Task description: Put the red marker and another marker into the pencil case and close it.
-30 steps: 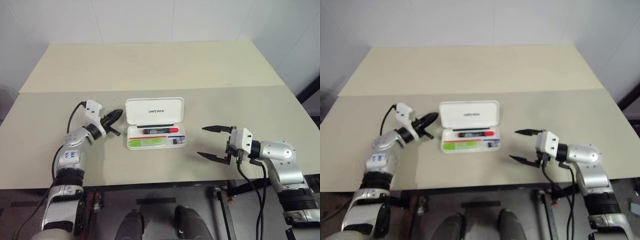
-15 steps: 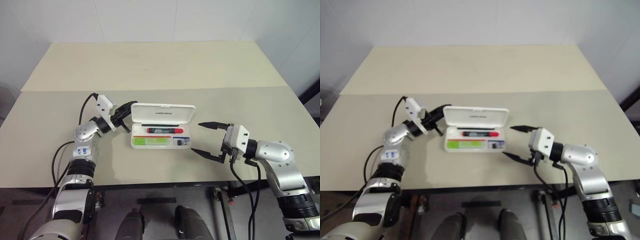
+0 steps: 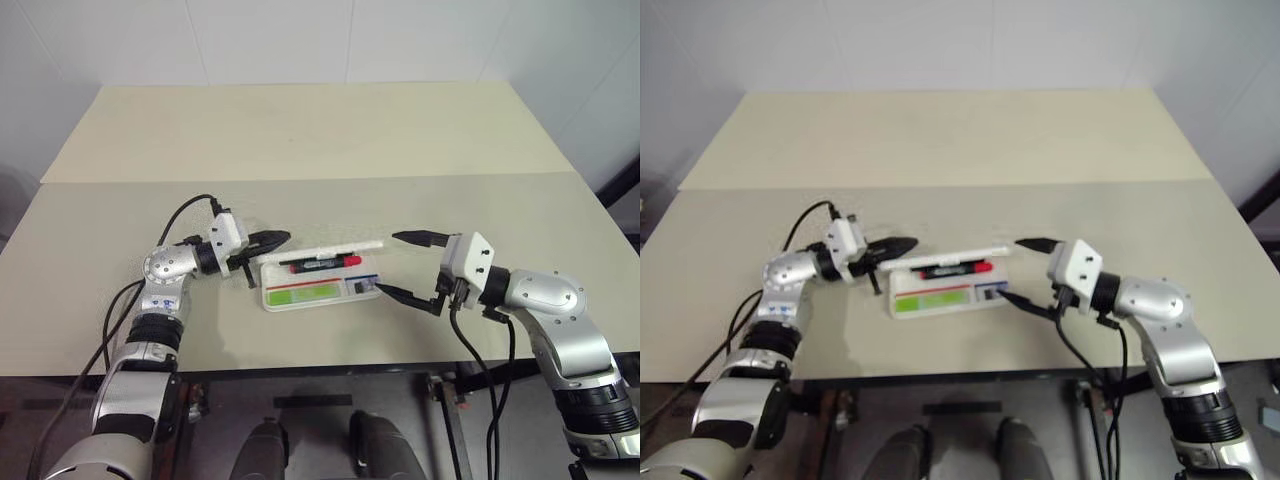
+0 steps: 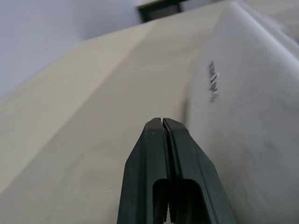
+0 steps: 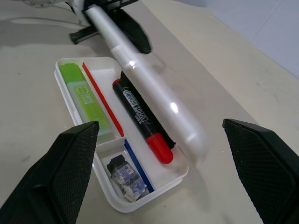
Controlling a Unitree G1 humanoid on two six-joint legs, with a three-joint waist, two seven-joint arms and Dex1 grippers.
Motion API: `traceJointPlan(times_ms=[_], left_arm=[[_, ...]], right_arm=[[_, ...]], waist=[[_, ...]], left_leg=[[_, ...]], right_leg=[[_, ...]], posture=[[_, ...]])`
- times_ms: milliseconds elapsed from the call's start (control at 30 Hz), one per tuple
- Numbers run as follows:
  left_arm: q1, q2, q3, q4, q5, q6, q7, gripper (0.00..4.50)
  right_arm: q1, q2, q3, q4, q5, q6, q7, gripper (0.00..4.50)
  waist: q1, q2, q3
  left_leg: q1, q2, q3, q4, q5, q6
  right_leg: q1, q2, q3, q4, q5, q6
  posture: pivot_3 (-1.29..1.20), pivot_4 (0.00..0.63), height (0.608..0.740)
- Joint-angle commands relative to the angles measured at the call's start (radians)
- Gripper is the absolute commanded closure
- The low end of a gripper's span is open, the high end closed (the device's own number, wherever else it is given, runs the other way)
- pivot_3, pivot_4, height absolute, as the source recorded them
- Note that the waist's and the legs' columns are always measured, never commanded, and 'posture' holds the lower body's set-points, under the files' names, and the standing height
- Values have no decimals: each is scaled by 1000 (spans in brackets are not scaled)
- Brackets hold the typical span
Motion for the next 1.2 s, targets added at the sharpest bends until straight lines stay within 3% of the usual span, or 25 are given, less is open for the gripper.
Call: traceJointPlan(times_ms=[33, 367, 800, 1200], left_arm=[[40, -24, -37, -106, -37, 36, -70, 4462], [147, -23, -128, -285, -22, 176, -155, 4462], [105, 27, -202, -250, 105, 301, -57, 4462], [191, 64, -2, -537, -209, 575, -85, 4462]], right_arm=[[-12, 7, -11, -42, 15, -4, -22, 0], [33, 22, -20, -74, 15, -4, -59, 0], [76, 40, -21, -102, 9, -17, -126, 0], [102, 46, -28, -106, 24, -20, -122, 0]], waist=[[0, 0, 0], [2, 0, 0], [0, 1, -1], [-3, 0, 0]], left_leg=[[0, 0, 0, 0, 0, 0], [0, 0, -1, 2, 0, 1], [7, -1, -5, 3, 0, 2], [5, 0, -7, 1, 0, 2]], right_leg=[[0, 0, 0, 0, 0, 0], [1, 0, 0, 1, 0, 0], [11, 0, -1, -1, 0, 0], [8, 0, -2, -1, -1, -1]], posture=[[0, 150, 740], [0, 150, 740], [0, 150, 740], [0, 150, 740]])
